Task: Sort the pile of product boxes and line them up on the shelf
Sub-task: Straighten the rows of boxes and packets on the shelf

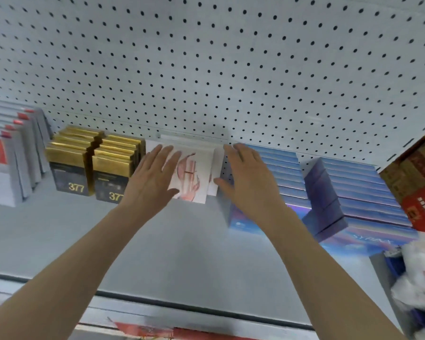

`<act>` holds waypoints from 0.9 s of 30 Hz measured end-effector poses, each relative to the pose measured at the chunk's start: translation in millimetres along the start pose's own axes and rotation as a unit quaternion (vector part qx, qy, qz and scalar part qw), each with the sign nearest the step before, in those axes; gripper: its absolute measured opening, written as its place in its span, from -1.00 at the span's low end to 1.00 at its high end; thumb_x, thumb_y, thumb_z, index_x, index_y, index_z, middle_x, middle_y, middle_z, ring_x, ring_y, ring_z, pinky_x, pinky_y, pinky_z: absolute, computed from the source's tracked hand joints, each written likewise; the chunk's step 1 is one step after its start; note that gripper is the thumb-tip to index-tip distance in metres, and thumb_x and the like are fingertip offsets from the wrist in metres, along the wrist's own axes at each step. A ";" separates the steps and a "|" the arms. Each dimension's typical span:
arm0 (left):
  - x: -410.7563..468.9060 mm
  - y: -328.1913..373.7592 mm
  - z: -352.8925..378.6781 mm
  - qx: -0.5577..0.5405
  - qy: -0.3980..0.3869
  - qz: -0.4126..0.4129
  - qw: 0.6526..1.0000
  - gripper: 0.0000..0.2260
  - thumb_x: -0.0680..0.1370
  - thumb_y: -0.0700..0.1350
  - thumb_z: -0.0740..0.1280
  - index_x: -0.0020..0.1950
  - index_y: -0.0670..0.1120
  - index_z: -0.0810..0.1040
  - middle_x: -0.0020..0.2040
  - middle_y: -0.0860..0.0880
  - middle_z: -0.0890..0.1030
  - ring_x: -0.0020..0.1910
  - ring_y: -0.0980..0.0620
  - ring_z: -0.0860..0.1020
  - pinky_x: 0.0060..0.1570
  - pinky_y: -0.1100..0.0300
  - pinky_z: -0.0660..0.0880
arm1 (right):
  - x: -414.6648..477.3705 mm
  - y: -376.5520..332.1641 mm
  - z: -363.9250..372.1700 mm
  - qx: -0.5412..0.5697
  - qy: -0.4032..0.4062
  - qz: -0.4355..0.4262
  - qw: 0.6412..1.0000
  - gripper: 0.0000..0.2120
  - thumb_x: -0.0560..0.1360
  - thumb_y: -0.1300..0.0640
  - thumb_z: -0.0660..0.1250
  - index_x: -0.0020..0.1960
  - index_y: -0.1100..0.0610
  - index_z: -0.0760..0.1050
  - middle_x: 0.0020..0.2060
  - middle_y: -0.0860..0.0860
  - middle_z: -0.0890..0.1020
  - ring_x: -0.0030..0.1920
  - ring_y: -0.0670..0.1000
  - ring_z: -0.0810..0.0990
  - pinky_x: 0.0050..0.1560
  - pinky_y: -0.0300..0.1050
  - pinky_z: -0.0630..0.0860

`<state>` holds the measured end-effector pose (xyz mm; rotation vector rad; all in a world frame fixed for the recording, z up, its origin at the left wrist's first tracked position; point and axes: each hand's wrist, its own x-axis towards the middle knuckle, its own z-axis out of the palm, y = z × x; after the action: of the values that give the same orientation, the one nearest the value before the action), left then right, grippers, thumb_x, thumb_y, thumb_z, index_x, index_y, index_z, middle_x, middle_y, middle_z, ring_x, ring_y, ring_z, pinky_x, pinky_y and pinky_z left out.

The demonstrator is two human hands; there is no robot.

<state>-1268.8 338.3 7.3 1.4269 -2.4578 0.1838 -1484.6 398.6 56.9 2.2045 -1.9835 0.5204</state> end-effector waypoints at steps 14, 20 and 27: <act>59.0 -89.8 8.5 -0.012 -0.078 0.118 0.990 -0.18 0.46 0.00 0.45 0.56 -0.08 0.03 0.56 -0.12 0.11 0.53 -0.15 0.10 0.43 -0.04 0.25 | 54.0 -51.8 87.5 -0.072 -0.003 0.155 0.985 -0.32 0.31 -0.07 0.56 0.28 0.19 0.37 0.23 0.25 0.41 0.23 0.32 0.38 0.25 0.18 0.40; 57.1 -85.8 21.9 -0.030 -0.083 0.111 0.990 -0.18 0.48 -0.10 0.44 0.55 -0.17 -0.02 0.54 -0.20 0.09 0.53 -0.18 0.07 0.45 -0.02 0.22 | 47.7 -54.3 88.8 -0.042 -0.029 0.180 0.982 -0.22 0.45 -0.08 0.44 0.53 0.10 0.14 0.45 0.26 0.14 0.44 0.29 0.13 0.32 0.12 0.35; 72.1 -76.3 42.4 0.042 -0.031 0.086 0.995 -0.03 0.22 -0.18 0.63 0.46 -0.28 0.13 0.42 -0.25 0.28 0.48 -0.29 0.18 0.41 -0.06 0.26 | 62.3 -53.3 102.2 -0.058 -0.007 0.153 0.986 -0.26 0.40 0.25 0.48 0.49 0.16 0.25 0.41 0.27 0.28 0.31 0.32 0.32 0.06 0.16 0.53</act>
<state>-1244.2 229.7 -13.1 1.2703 -2.6532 0.2873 -1410.5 314.0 -10.3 1.8524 -2.3117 0.4101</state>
